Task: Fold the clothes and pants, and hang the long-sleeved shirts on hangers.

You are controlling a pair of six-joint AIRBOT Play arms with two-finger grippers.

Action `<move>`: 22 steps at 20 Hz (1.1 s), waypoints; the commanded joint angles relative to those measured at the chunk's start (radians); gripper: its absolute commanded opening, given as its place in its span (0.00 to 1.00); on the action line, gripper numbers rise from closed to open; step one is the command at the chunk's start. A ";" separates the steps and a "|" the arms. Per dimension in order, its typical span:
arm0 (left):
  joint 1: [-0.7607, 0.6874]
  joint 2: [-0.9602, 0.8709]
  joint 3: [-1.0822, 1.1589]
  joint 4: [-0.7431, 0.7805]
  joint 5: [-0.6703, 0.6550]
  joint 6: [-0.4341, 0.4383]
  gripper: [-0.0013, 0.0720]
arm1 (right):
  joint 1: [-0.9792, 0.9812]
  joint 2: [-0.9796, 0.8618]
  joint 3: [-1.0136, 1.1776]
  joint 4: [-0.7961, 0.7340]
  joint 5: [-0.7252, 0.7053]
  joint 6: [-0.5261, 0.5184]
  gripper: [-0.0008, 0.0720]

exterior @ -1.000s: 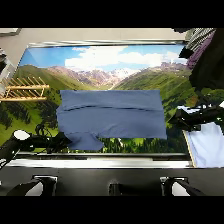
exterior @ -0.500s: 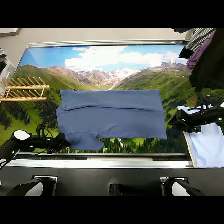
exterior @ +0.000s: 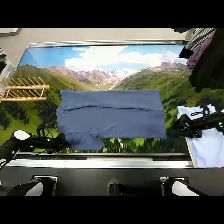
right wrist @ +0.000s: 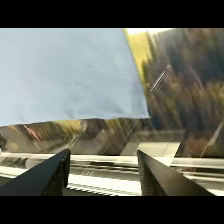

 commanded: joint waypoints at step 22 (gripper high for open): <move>0.003 0.001 0.008 0.001 -0.011 -0.004 0.04 | 0.148 -0.177 -0.098 0.055 -0.151 -0.093 0.14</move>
